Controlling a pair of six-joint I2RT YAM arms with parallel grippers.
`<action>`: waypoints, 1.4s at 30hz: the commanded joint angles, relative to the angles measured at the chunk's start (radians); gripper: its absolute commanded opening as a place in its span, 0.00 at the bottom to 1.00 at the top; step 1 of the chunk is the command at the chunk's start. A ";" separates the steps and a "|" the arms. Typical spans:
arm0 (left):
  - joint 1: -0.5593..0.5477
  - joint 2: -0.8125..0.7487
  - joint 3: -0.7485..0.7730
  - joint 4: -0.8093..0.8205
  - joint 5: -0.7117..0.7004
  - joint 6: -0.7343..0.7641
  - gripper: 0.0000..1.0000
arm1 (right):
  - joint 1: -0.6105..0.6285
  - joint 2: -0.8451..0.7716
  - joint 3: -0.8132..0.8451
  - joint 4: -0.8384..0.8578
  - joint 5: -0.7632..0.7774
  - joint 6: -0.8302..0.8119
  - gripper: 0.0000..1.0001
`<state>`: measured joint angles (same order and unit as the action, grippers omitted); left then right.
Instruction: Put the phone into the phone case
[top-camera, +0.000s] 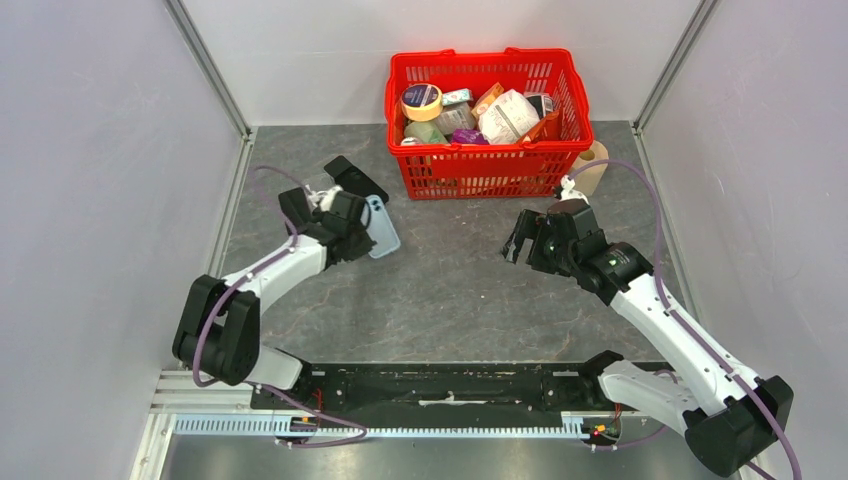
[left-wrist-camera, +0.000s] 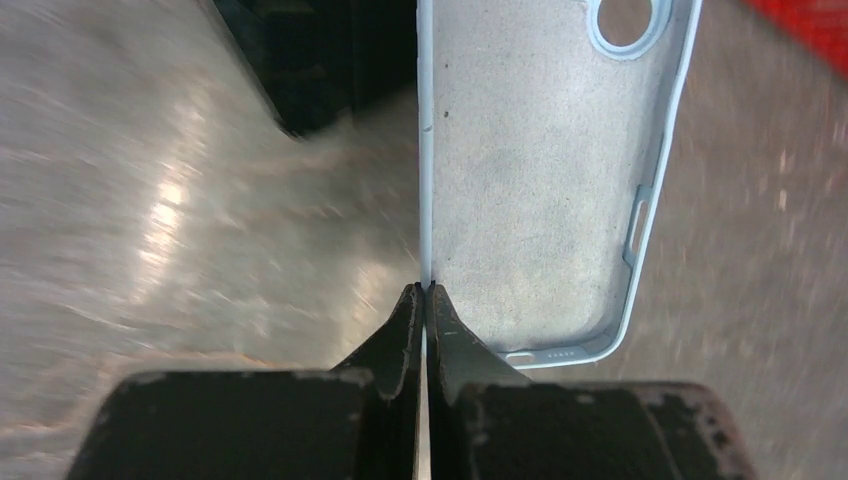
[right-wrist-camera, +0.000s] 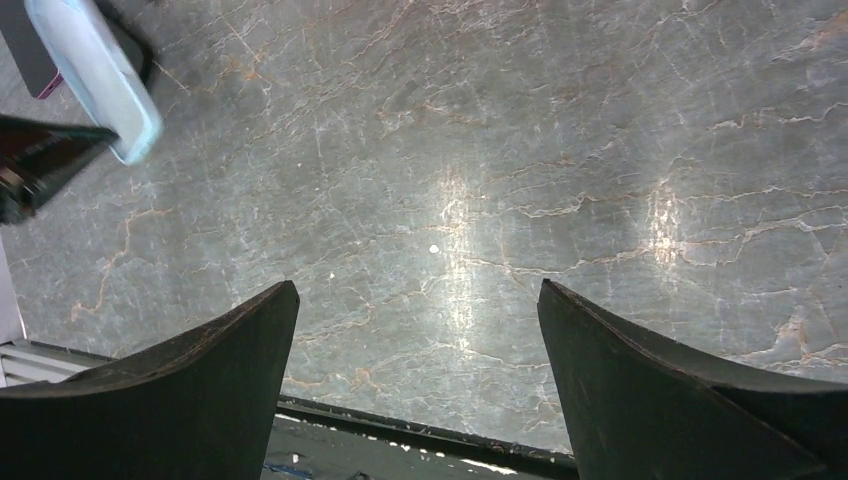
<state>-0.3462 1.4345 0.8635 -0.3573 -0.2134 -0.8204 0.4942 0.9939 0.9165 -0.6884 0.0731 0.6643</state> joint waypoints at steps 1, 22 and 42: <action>-0.173 -0.020 -0.019 0.015 -0.013 -0.023 0.02 | -0.001 -0.004 -0.005 0.018 0.046 -0.009 0.97; -0.619 0.182 0.097 -0.006 -0.110 -0.187 0.16 | 0.000 0.011 -0.038 0.015 0.080 -0.001 0.97; -0.248 0.077 0.196 -0.147 -0.259 -0.033 0.85 | 0.000 -0.004 -0.043 0.021 0.049 -0.011 0.97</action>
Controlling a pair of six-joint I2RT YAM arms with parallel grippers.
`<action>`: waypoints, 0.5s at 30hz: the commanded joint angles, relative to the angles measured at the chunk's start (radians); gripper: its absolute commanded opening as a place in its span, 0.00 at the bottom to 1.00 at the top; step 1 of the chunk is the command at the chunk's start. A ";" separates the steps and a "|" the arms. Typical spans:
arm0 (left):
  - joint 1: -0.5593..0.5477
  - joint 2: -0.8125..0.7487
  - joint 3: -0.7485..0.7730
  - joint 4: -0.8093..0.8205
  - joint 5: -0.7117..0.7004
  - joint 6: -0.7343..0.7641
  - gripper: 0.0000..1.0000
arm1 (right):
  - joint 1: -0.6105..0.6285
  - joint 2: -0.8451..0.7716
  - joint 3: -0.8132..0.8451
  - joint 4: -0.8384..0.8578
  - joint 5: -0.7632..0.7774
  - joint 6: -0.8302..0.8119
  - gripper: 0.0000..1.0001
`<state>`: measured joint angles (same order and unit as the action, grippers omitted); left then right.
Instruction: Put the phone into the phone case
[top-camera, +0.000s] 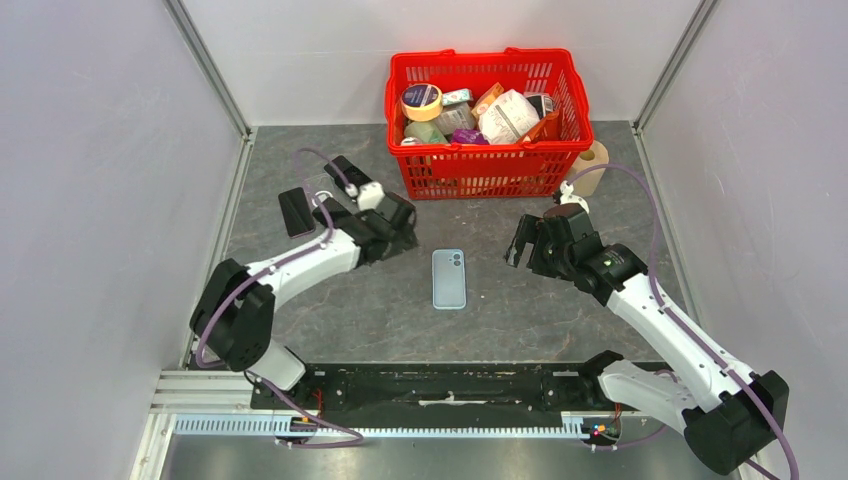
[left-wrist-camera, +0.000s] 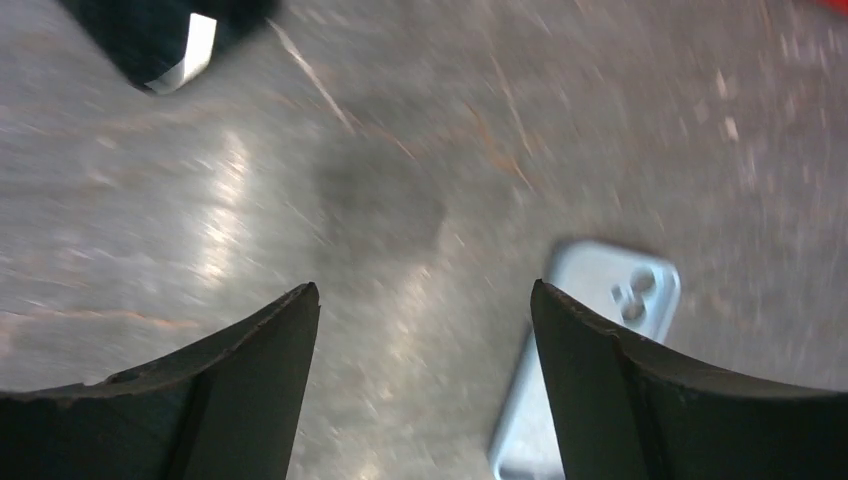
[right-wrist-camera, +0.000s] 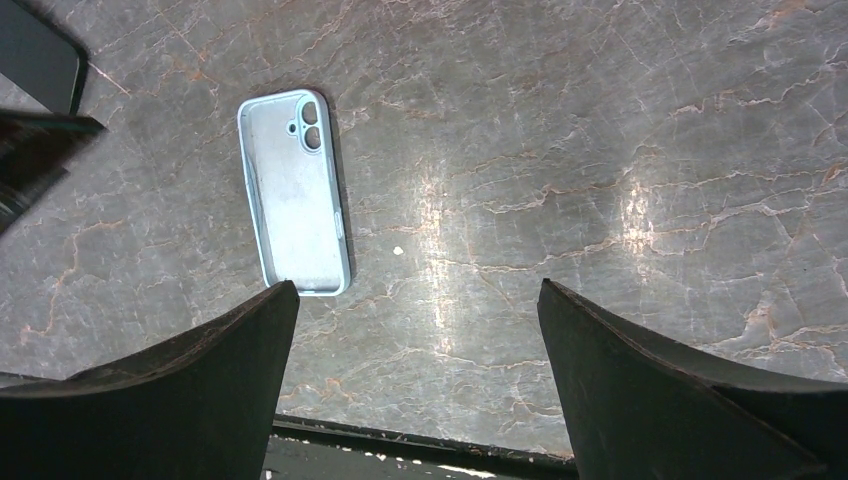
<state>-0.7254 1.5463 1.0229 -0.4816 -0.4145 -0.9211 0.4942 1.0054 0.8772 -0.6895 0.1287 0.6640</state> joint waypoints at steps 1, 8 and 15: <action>0.179 -0.026 0.042 -0.019 -0.052 0.077 0.86 | -0.001 -0.014 -0.004 0.024 -0.011 -0.010 0.97; 0.399 0.081 0.121 0.029 0.012 0.153 0.89 | -0.002 -0.012 -0.001 0.025 -0.036 -0.022 0.97; 0.506 0.233 0.205 0.029 0.055 0.183 0.91 | 0.000 -0.016 0.001 0.026 -0.055 -0.031 0.97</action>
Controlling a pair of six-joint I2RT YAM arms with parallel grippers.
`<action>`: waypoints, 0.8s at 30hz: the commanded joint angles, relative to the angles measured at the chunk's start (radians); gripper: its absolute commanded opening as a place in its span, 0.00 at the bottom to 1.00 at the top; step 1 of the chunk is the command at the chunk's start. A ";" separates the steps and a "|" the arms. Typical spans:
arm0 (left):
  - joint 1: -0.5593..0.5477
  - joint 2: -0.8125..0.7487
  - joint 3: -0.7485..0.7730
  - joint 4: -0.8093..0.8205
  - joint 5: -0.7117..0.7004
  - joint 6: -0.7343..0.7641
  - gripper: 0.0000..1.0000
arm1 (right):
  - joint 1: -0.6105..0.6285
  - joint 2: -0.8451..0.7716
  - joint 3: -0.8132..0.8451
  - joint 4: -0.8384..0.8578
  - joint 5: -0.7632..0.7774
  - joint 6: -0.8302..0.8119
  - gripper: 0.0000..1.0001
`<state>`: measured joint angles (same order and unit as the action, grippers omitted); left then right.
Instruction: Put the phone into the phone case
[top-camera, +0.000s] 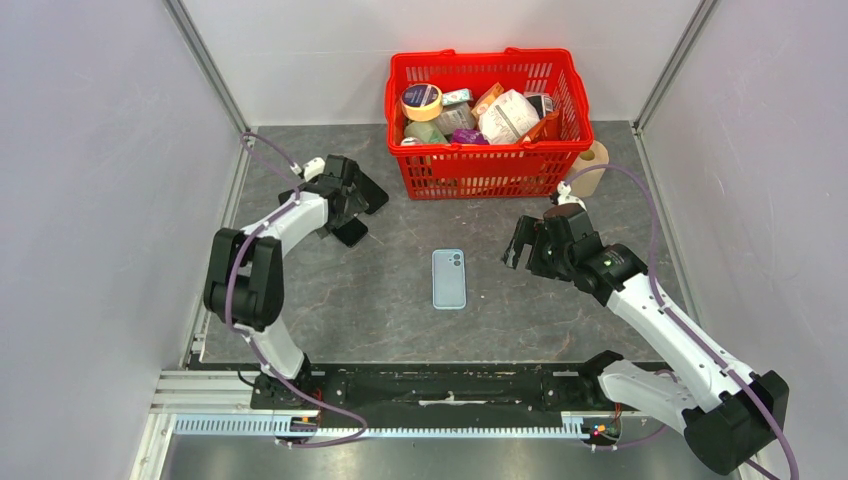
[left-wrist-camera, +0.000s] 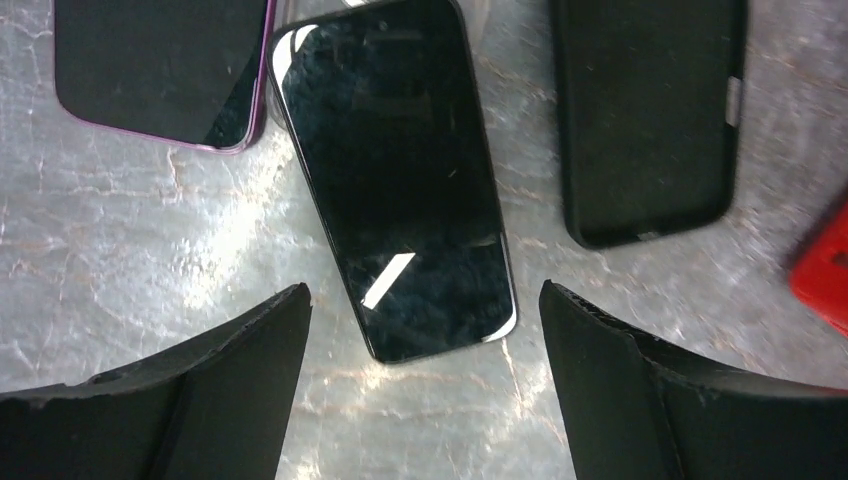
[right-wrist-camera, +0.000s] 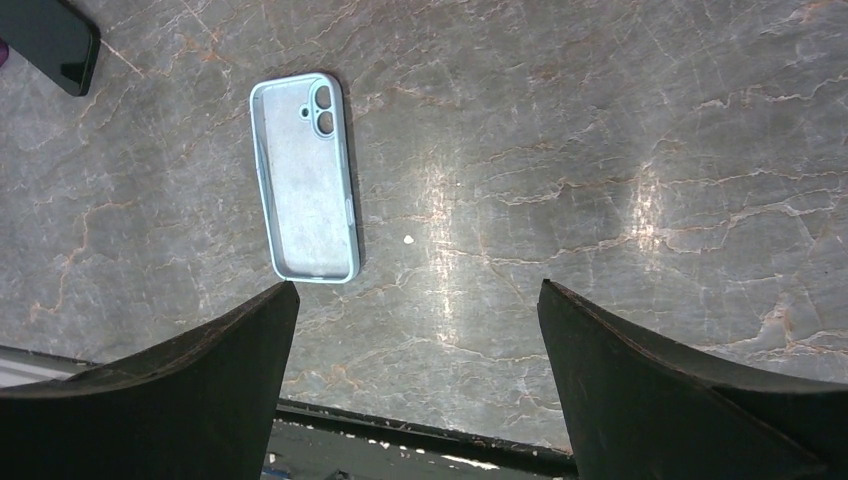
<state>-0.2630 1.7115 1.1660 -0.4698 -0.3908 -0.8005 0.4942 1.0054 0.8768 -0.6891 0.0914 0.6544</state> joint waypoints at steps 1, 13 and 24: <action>0.057 0.086 0.072 0.017 0.037 0.068 0.91 | -0.001 -0.019 0.002 0.024 -0.020 -0.024 0.97; 0.113 0.157 0.070 0.094 0.124 0.118 0.93 | -0.001 -0.027 -0.004 0.011 -0.026 -0.037 0.97; 0.113 0.203 0.077 0.106 0.122 0.113 0.93 | -0.001 -0.024 -0.008 0.013 -0.033 -0.046 0.97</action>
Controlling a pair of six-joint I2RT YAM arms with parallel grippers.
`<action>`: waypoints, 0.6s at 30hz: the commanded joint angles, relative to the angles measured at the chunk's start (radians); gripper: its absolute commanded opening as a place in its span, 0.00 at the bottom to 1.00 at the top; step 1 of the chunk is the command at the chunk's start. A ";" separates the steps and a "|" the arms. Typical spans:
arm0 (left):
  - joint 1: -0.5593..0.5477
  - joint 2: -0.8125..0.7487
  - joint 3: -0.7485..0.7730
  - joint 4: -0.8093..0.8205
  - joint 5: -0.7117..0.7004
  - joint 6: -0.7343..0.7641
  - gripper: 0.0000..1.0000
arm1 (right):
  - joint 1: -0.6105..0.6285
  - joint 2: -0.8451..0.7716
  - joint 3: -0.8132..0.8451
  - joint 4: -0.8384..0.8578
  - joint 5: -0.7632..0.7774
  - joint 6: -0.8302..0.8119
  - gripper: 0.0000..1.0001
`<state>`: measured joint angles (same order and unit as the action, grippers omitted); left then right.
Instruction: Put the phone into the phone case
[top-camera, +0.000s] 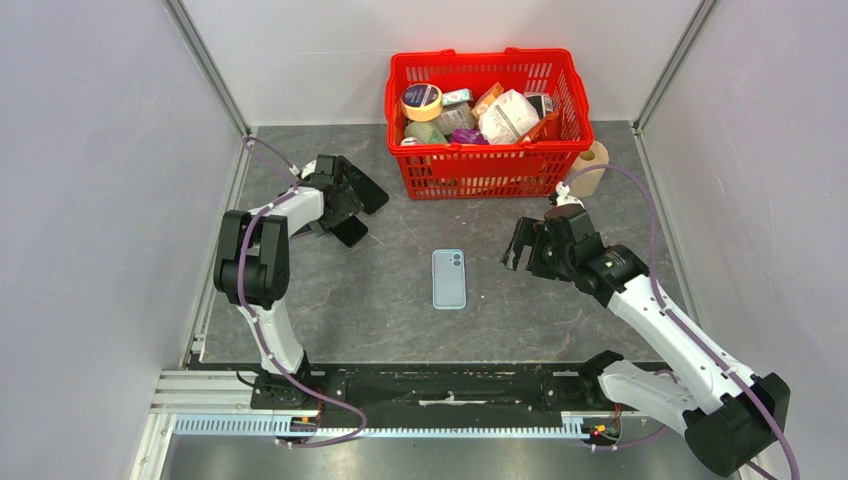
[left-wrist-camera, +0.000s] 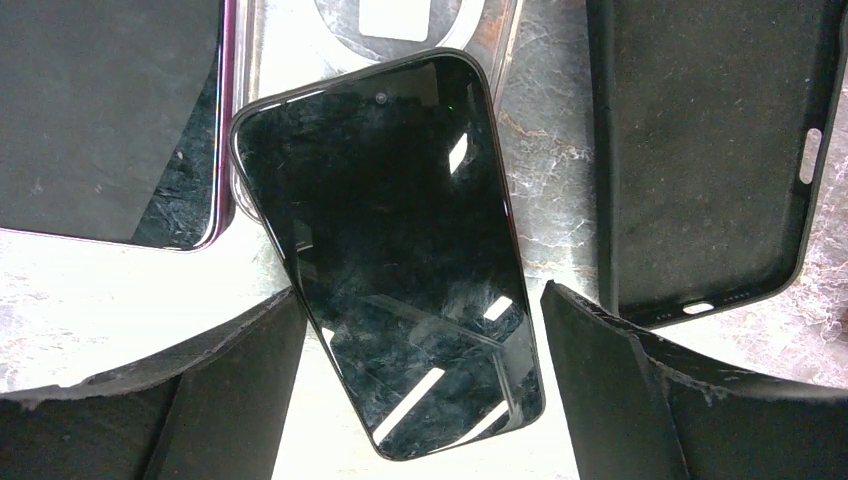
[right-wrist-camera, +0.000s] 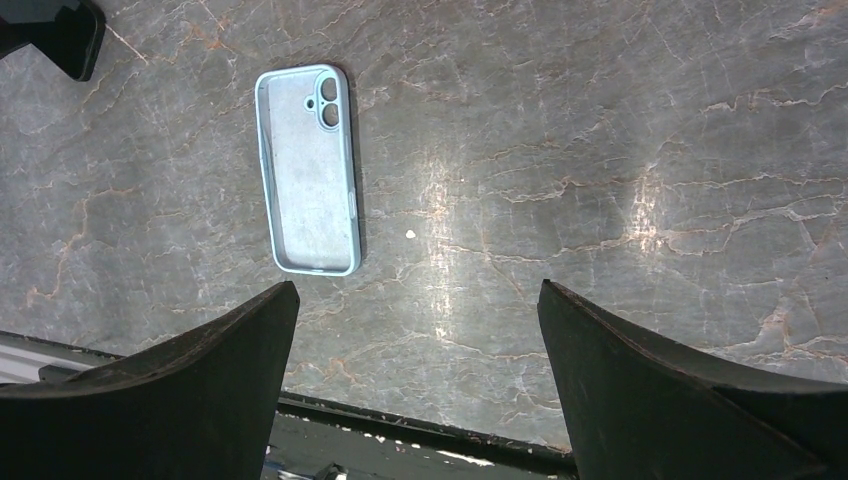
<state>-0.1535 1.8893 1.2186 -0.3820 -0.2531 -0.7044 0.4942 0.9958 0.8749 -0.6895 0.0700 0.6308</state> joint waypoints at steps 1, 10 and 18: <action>0.003 0.027 0.023 0.013 -0.022 0.012 0.93 | -0.001 -0.013 -0.007 0.013 -0.012 -0.022 0.97; 0.002 0.054 0.013 -0.017 -0.041 -0.013 0.71 | -0.002 0.007 -0.016 0.034 -0.051 -0.029 0.97; -0.017 -0.041 -0.081 0.011 0.015 -0.045 0.37 | -0.001 0.026 -0.024 0.067 -0.108 -0.026 0.97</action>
<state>-0.1539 1.8908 1.2106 -0.3645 -0.2813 -0.7204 0.4942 1.0145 0.8570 -0.6792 0.0116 0.6224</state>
